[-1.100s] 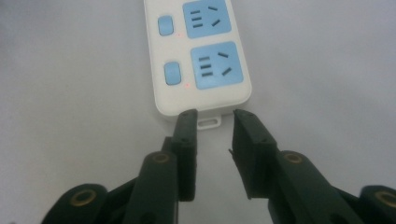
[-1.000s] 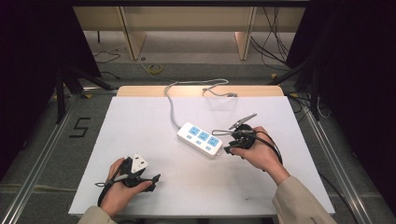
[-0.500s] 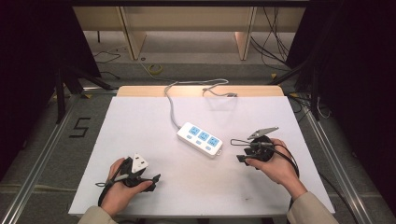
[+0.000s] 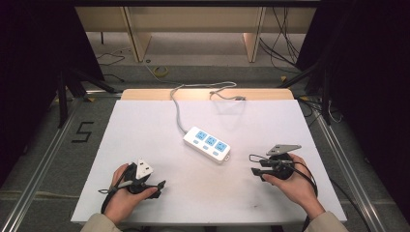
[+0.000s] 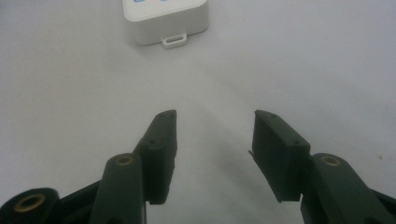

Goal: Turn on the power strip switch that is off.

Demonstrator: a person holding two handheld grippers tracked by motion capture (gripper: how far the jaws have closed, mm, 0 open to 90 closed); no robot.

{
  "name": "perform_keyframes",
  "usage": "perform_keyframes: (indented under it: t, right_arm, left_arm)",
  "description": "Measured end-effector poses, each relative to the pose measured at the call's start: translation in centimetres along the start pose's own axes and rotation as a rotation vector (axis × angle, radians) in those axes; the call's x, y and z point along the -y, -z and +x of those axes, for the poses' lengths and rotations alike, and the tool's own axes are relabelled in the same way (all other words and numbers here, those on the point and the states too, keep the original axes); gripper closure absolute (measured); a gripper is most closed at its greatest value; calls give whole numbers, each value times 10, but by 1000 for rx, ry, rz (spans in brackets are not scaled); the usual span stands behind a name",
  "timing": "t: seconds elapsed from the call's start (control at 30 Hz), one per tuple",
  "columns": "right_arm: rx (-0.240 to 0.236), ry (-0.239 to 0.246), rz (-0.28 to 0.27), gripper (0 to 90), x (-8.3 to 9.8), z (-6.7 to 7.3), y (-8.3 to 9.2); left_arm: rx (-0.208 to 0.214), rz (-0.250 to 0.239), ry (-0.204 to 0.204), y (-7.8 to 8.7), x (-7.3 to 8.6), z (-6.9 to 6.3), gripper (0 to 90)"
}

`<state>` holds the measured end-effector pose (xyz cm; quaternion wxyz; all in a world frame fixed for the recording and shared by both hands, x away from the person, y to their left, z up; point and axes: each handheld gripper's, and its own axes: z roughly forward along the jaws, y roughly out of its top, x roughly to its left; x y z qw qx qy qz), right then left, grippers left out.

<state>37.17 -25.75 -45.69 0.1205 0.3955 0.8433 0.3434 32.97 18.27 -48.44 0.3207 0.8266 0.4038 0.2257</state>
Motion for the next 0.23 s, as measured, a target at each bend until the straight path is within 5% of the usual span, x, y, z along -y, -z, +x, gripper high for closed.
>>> perform_keyframes:
  t: [0.23]
  right_arm:
    - [12,-7,-36,475,6,0,4]
  left_arm:
    - [2,15,3,-3,1,3,167]
